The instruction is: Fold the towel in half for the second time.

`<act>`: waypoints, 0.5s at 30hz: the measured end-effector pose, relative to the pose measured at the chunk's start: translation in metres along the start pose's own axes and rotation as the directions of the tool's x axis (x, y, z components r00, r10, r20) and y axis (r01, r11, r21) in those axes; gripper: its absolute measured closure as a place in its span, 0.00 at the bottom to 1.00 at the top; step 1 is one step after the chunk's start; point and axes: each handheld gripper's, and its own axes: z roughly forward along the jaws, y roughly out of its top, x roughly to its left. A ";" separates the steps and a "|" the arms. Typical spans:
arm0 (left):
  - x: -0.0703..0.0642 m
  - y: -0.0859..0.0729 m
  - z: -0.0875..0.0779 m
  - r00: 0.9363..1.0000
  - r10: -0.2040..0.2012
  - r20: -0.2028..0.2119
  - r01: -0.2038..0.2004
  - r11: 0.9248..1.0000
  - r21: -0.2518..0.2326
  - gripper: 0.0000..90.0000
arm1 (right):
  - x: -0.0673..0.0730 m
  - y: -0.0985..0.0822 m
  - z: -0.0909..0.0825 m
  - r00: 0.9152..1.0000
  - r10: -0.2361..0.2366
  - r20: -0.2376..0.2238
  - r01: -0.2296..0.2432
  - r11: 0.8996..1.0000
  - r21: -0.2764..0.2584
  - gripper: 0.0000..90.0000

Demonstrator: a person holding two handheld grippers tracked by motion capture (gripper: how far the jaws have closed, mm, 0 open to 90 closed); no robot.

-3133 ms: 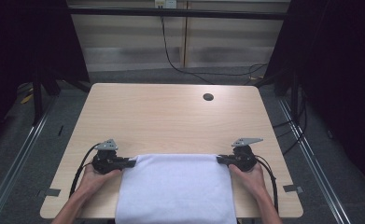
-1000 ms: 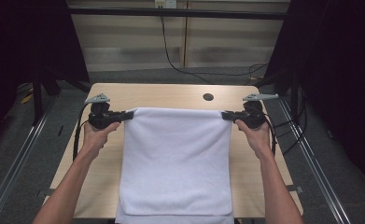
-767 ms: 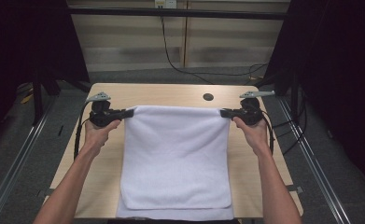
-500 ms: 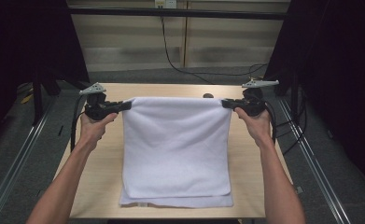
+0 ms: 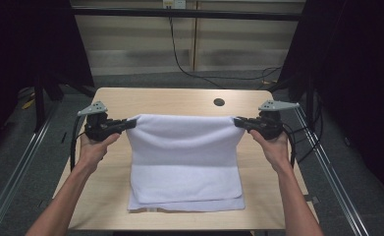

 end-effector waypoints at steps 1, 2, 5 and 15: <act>-0.003 -0.002 -0.003 1.000 -0.001 0.010 0.001 1.000 -0.005 0.94 | 0.003 -0.002 -0.004 1.000 -0.003 -0.008 0.003 1.000 -0.012 0.96; -0.005 -0.004 -0.005 1.000 -0.002 0.018 0.002 1.000 -0.007 0.94 | 0.006 -0.004 -0.008 1.000 -0.009 -0.010 0.009 1.000 -0.016 0.96; -0.009 -0.012 -0.011 0.997 -0.036 0.069 0.039 0.998 -0.041 0.94 | 0.010 -0.008 -0.016 1.000 -0.022 -0.016 0.021 1.000 -0.011 0.96; -0.039 -0.060 -0.036 0.989 -0.039 0.140 0.048 0.997 -0.058 0.93 | 0.037 -0.057 -0.036 0.997 -0.021 -0.074 0.023 0.999 0.024 0.96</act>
